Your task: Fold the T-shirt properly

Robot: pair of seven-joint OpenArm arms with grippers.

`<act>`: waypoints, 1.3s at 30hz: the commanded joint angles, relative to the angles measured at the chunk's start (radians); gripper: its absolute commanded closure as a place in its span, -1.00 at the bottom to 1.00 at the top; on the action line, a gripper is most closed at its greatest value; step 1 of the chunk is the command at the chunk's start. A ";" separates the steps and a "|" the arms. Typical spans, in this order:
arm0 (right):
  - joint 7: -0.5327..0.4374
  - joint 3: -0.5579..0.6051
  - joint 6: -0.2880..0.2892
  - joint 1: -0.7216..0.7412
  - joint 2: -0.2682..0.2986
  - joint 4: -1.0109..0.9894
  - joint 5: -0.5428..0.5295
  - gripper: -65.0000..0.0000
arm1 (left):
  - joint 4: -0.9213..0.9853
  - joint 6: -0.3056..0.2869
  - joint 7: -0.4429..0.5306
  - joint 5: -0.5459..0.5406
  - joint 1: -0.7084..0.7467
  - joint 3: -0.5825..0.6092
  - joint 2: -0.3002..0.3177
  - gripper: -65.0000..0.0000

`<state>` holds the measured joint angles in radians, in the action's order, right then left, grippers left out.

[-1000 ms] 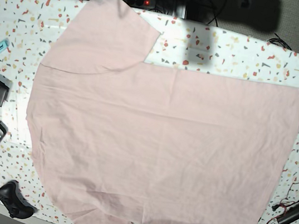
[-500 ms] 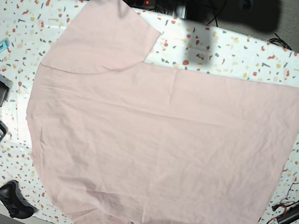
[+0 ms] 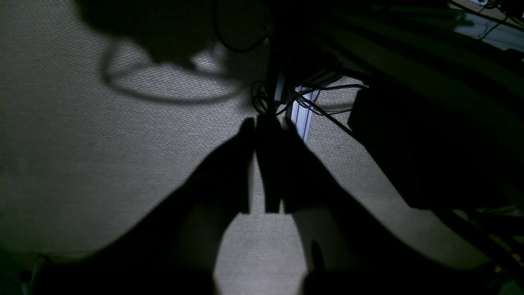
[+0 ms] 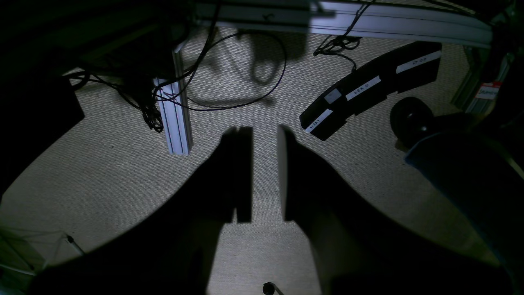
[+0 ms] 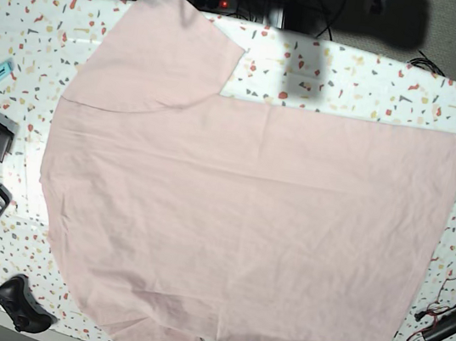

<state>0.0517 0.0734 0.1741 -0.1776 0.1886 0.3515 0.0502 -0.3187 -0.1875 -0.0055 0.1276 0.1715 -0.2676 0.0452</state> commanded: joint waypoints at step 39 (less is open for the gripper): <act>0.228 -0.001 0.009 -0.841 0.387 1.324 -0.139 0.67 | -1.215 -0.142 -0.264 -0.127 0.693 0.002 0.217 0.86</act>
<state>0.2863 0.0742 0.1802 -1.0046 0.5690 1.6703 -0.0834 -1.5219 -0.3275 -0.2794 0.0013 0.8528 -0.2600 0.2543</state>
